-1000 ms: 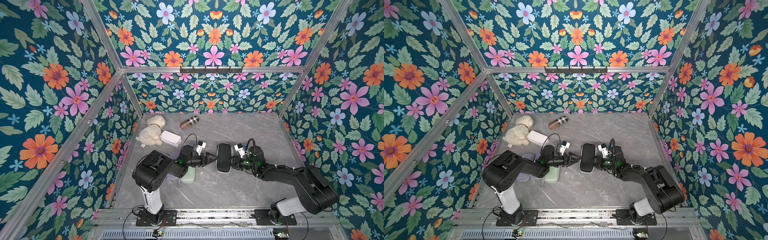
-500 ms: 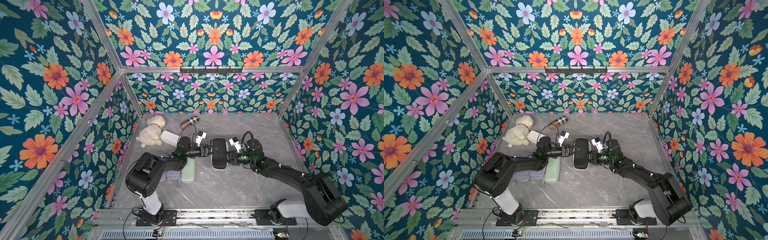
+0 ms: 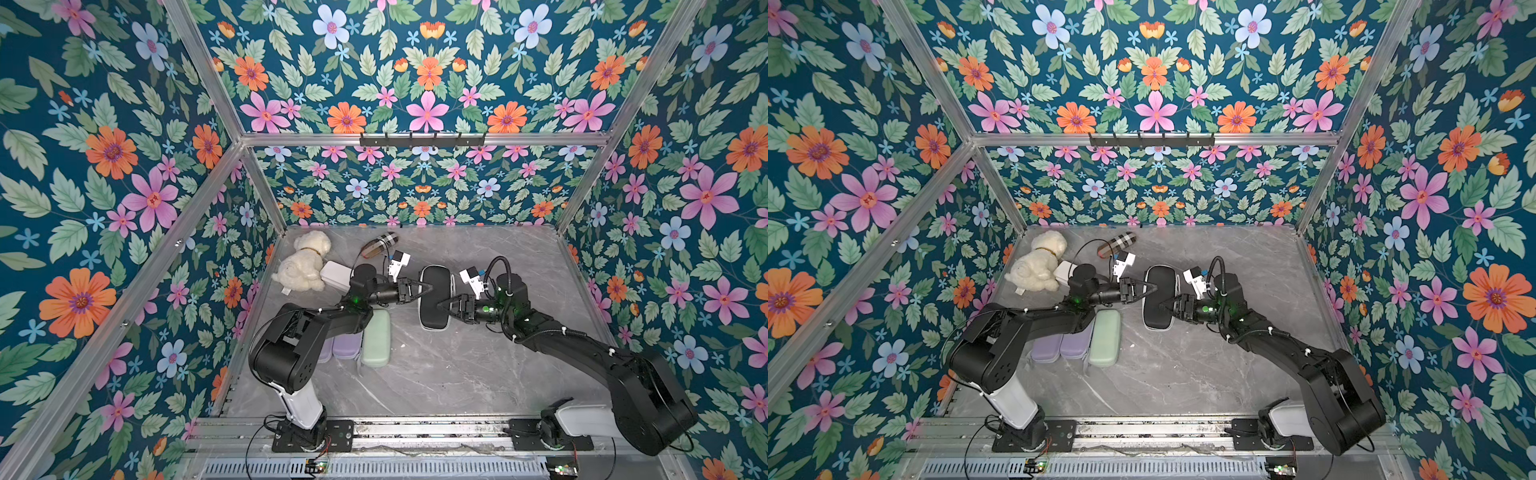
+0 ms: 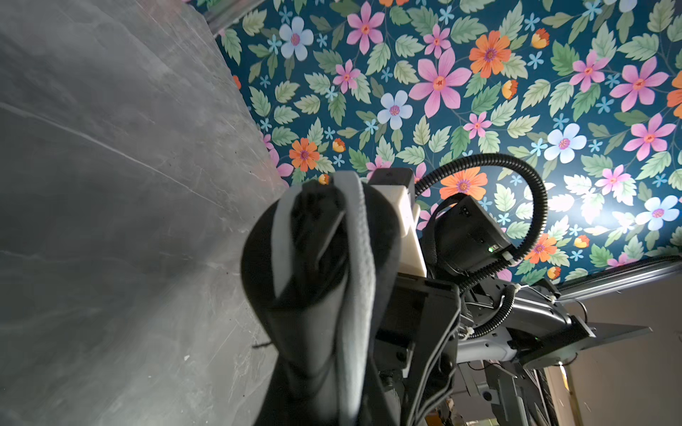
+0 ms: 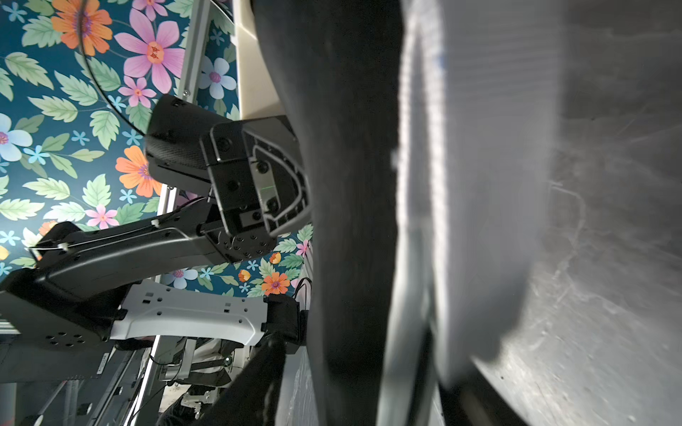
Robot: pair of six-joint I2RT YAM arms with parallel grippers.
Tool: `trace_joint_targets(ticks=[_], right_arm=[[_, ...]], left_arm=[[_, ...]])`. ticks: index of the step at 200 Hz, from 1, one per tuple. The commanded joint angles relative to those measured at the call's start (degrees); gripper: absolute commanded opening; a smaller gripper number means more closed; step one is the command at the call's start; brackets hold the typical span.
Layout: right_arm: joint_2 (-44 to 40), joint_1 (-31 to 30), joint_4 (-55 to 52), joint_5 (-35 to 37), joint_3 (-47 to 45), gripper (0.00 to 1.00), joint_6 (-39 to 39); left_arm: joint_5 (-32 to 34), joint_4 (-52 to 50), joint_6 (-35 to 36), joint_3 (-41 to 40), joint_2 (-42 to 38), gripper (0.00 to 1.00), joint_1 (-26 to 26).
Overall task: Put umbrellas into zippered umbrella sleeves
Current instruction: Pick up the umbrella sleeve at the center of the board.
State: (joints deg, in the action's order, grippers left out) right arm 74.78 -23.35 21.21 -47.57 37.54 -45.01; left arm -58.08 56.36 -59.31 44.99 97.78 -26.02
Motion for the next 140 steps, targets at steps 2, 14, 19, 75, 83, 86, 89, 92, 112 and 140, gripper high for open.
trace_joint_targets(ticks=[2, 14, 19, 75, 83, 86, 89, 92, 112, 140], right_arm=[[-4.39, 3.18, -6.38, 2.79, -0.31, 0.64, 7.38], [-7.37, 3.87, -15.33, 10.49, 0.52, 0.63, 16.46], [-8.25, 3.84, -18.36, 14.11, 0.87, 0.62, 20.35], [-12.54, -4.18, -20.66, 41.11, 2.06, 0.39, 44.99], [-12.73, -6.77, -18.91, 43.67, 1.81, 0.38, 47.49], [-12.81, -7.44, -18.24, 44.62, 1.68, 0.38, 48.12], [-12.82, -8.18, -17.62, 45.01, 1.61, 0.38, 48.96], [-12.82, -8.83, -17.0, 45.97, 1.46, 0.38, 49.25], [-11.99, -13.01, -12.84, 49.06, 0.79, 0.38, 52.24], [-9.28, -15.83, -8.0, 51.37, 0.28, 0.37, 54.33]], left_arm=[[-1.12, -5.12, 6.81, 1.01, -2.4, 0.0, 2.58], [-1.86, -12.35, 12.58, 2.65, -3.97, 0.0, 3.24], [-2.21, -15.48, 14.97, 3.44, -4.56, 0.0, 3.25], [-4.93, -25.74, 21.36, 7.34, -7.06, 0.0, 3.14], [-4.88, -26.05, 21.36, 7.47, -7.29, 0.0, 3.17], [-4.85, -26.16, 21.27, 7.48, -7.39, 0.0, 3.09], [-4.85, -26.08, 21.11, 7.48, -7.49, 0.0, 3.08], [-4.8, -26.05, 21.01, 7.48, -7.58, 0.0, 3.02], [-4.84, -25.78, 20.32, 7.48, -8.32, 0.0, 2.67], [-4.63, -25.6, 19.46, 7.26, -8.77, 0.0, 1.95]])
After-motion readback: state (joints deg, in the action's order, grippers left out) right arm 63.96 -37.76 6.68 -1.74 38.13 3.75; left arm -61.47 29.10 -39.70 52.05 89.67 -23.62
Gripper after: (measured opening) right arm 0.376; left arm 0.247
